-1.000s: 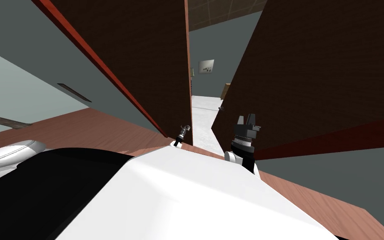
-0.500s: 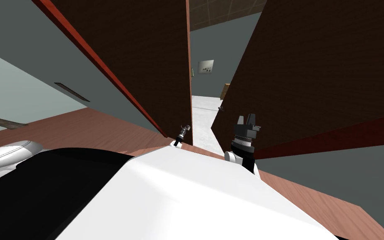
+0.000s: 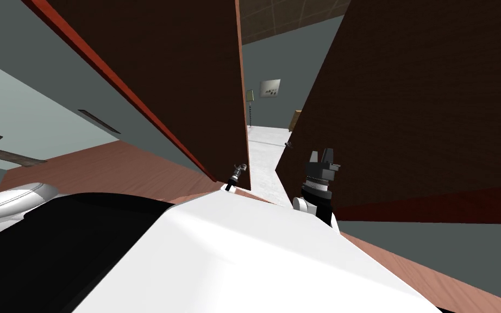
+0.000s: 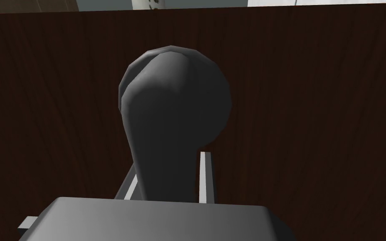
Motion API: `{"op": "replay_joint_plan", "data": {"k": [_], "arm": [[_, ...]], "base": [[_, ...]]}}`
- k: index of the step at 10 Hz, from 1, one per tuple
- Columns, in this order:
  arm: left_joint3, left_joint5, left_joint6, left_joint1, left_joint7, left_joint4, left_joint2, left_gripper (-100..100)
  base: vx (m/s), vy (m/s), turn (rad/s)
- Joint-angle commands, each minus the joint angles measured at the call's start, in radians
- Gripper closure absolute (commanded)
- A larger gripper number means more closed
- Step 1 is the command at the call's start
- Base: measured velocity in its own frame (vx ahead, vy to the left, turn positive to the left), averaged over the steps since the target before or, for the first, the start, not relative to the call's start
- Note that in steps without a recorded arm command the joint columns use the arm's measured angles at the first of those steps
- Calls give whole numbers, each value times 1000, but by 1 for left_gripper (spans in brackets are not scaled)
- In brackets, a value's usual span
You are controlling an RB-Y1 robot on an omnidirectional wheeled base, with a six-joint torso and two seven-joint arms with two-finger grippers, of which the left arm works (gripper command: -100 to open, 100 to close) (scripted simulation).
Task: Push the door open
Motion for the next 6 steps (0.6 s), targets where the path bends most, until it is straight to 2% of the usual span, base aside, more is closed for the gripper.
{"op": "replay_joint_plan", "data": {"k": [1,3,4,6], "arm": [[27,10,-1,-11,-10,-8,20,100],[27,10,-1,-11,-10,-8,20,100],[48,16,1,-11,-22,-10,25,100],[65,22,2,-11,-32,-11,27,100]], "base": [[169,-43,45],[95,-14,0],[121,-35,106],[166,-62,98]]}}
